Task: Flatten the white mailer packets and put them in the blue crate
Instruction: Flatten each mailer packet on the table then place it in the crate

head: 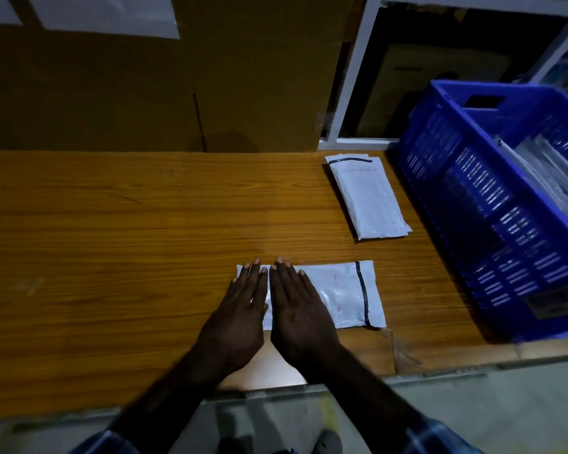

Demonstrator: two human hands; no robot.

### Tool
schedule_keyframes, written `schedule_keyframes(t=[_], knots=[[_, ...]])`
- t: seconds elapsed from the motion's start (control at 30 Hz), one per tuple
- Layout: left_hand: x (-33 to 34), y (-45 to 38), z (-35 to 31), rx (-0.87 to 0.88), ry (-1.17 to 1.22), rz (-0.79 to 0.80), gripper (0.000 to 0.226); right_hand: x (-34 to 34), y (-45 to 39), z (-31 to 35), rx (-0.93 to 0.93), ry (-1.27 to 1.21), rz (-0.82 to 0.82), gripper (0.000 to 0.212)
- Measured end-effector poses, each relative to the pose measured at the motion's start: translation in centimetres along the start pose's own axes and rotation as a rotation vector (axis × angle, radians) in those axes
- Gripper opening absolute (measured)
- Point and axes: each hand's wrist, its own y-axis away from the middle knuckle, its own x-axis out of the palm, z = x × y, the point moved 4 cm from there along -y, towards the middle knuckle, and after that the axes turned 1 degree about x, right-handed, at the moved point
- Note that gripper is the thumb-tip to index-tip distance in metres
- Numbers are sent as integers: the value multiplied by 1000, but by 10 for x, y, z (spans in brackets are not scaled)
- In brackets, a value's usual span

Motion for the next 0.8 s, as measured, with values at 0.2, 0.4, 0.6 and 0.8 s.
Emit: schedule_keyframes(t=[0.2,0.4,0.6,0.8], knots=[[-7,-4,-3,-7,-23,45,60,1,-2,-4,-27,-24,23,56],[-12,-16,-15,15,-68,-61,55,-29,-7,-22,49,81,-17,75],[-2,-21,-22,13,-61,-60,54,-15,10,-30,62,87,51,63],[3,-19,-19,7,-146,-30,56,-11,10,-30,83,94,-20,51]])
